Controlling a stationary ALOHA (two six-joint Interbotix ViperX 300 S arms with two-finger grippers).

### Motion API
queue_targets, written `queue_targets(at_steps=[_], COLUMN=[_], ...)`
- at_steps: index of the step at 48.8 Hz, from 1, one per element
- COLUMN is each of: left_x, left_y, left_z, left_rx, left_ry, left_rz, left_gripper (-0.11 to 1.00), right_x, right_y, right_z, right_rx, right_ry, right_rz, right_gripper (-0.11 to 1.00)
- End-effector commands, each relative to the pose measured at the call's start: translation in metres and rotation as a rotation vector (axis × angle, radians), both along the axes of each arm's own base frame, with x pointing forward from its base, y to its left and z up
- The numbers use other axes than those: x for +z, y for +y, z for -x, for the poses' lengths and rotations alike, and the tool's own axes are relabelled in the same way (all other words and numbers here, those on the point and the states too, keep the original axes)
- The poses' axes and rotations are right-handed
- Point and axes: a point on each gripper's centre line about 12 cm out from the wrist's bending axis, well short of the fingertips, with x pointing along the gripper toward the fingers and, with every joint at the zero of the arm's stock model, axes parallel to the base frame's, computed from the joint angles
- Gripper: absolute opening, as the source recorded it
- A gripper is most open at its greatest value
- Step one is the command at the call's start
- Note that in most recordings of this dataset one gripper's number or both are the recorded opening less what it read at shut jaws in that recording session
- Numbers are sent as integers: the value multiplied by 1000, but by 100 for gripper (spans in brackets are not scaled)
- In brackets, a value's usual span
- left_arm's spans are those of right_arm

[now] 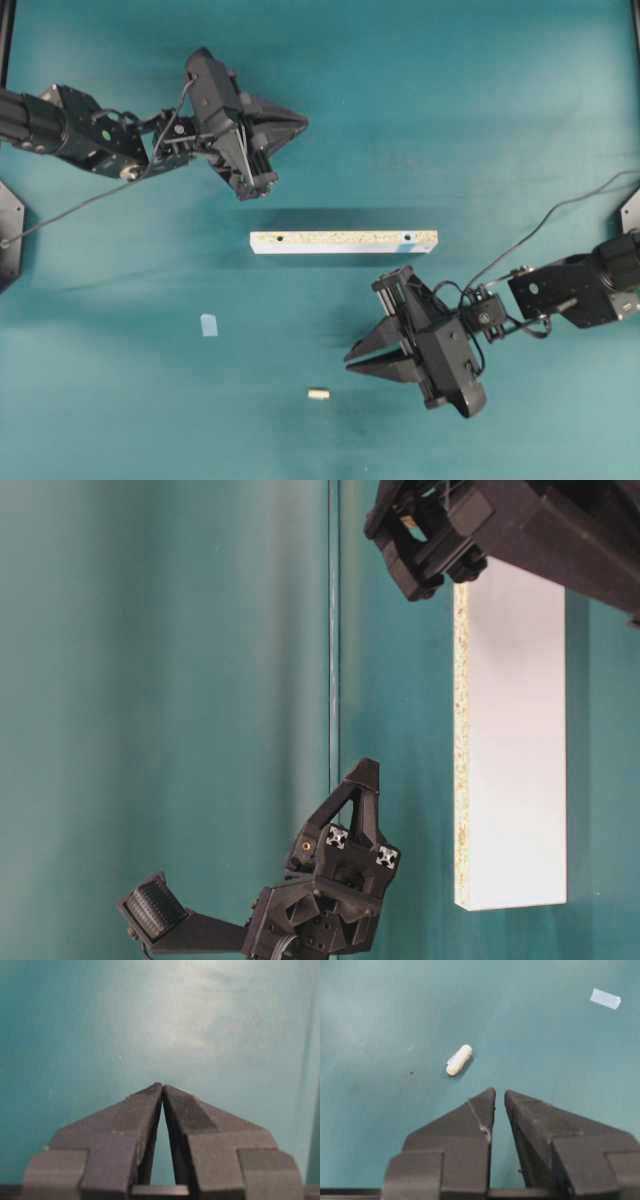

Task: Insert the rod into the hole on the wooden board.
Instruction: 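Move the right gripper down over the small wooden peg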

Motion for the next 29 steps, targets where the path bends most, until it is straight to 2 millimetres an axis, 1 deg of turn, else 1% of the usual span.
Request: queue_targets(at_steps=[1, 2, 3, 6, 7, 10, 20, 21, 25, 27, 29], left_x=[34, 37, 39, 44, 44, 47, 51, 50, 46, 44, 42], left_y=[-2, -2, -2, -2, -2, -3, -8, -8, -10, -11, -12], left_z=[-7, -7, -7, -5, -4, -2, 5, 5, 9, 10, 11], left_rx=[-40, -40, -41, -43, -45, -51, -64, -65, -74, -81, -86], left_ry=[-57, -53, -45, -25, -13, 8, 92, 106, 178, 217, 257], left_rz=[-40, -41, -40, -38, -35, -34, -3, 2, 26, 33, 43], left_gripper=[24, 24, 21, 10, 9, 9, 10, 12, 32, 44, 56], right_x=[17, 18, 20, 24, 26, 32, 59, 63, 69, 71, 74], right_y=[5, 6, 5, 6, 5, 5, 4, 4, 4, 4, 6], right_z=[-5, -5, -6, -8, -9, -11, -20, -21, -25, -27, -27], right_rx=[7, 7, 4, -2, -5, -18, -85, -93, -135, -153, -172], right_ry=[-47, -40, -33, 8, 24, 81, 264, 279, 368, 410, 448], right_rz=[-22, -19, -17, -7, -2, 11, 9, 5, -6, -11, -19], right_gripper=[24, 24, 22, 9, 6, 0, 0, 0, 2, 6, 13])
